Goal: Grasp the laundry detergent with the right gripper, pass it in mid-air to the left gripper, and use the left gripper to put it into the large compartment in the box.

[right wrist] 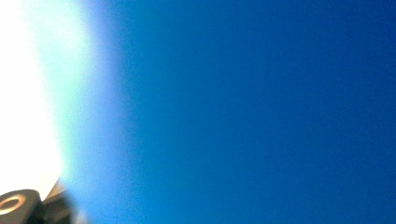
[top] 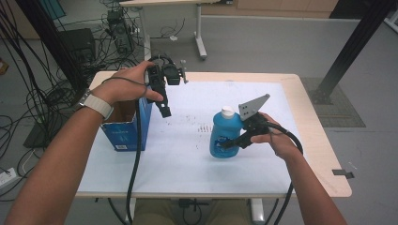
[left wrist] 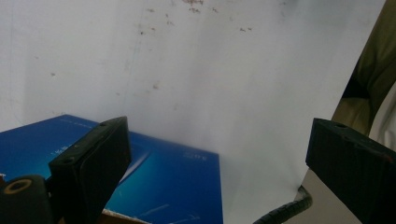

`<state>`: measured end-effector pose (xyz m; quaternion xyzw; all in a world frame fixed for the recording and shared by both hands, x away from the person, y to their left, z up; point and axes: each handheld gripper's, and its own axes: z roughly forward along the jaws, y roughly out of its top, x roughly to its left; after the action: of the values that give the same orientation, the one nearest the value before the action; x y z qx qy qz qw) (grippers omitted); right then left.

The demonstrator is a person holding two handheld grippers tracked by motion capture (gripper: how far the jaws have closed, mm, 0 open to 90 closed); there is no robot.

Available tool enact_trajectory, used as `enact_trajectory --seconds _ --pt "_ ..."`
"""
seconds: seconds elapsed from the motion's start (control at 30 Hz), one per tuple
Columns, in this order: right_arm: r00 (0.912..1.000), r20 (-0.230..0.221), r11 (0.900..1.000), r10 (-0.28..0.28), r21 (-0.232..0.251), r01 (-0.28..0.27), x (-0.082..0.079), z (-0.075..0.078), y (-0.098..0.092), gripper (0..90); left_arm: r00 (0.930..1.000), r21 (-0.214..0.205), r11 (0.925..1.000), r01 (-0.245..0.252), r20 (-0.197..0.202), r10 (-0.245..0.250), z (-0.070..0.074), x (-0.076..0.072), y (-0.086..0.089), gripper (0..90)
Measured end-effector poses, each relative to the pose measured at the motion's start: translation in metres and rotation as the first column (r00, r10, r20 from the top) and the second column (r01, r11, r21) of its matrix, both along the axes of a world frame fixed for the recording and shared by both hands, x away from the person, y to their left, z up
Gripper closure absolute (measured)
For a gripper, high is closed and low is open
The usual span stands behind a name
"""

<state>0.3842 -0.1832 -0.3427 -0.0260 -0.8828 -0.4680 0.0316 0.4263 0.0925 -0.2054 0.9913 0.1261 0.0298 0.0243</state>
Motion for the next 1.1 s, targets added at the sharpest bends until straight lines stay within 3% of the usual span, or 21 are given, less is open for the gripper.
enact_trajectory --seconds 0.53,0.93,1.1 --pt "0.9999 0.015 0.9998 -0.009 -0.019 0.009 -0.005 0.029 0.032 42.9 0.9973 -0.008 0.9973 0.073 0.006 -0.073 0.041 -0.017 -0.014 6.5" --pt "0.9997 0.020 0.9995 -0.017 -0.025 0.017 -0.005 0.038 0.046 43.2 0.9910 0.008 0.9916 0.129 -0.039 -0.128 0.058 -0.029 -0.035 6.5" --pt "0.9997 0.023 0.9998 -0.011 -0.018 0.012 -0.004 0.040 0.051 43.4 0.9890 0.009 0.9896 0.144 -0.035 -0.143 0.062 -0.031 -0.037 6.7"
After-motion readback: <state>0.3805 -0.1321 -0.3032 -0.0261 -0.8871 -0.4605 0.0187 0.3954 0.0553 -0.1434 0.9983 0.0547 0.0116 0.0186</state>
